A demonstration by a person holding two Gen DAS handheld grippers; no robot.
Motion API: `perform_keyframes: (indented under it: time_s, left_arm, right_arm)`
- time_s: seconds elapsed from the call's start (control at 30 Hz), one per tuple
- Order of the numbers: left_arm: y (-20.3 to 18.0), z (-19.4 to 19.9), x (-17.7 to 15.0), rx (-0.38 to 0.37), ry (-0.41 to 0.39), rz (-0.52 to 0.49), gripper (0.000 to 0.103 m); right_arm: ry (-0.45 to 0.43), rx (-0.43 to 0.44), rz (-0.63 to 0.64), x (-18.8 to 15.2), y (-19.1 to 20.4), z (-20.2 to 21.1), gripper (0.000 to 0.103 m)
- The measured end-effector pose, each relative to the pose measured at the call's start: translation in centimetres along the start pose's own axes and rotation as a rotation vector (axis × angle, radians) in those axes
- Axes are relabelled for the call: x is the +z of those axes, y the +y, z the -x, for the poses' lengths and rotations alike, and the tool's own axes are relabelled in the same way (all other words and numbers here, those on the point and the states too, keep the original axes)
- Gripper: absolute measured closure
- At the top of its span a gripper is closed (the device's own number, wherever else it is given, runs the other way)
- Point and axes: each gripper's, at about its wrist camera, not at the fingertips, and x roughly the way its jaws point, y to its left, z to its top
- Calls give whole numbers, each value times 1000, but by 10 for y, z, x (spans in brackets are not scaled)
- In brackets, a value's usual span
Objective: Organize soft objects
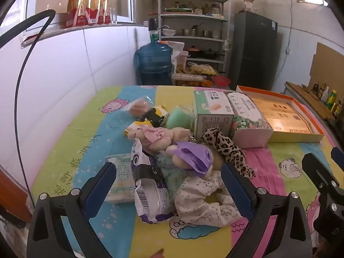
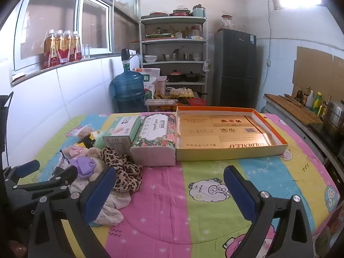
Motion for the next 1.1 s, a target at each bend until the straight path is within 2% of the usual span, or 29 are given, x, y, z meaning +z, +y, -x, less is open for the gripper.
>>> perform_keyframes:
  time_s: [0.23,0.53,1.1]
  left_arm:
    - [-9,-4,-2,3,-8,-15,5]
    - [-3,1,-2,-19,-13,-10,5]
    - [2,0,-2,-7,-22,2,5]
  right_arm:
    - [5,-3,4,-1,0,-1,2]
    - [11,2,2,0,3,-5,2]
    - [32,13,22,-1,8,-11,2]
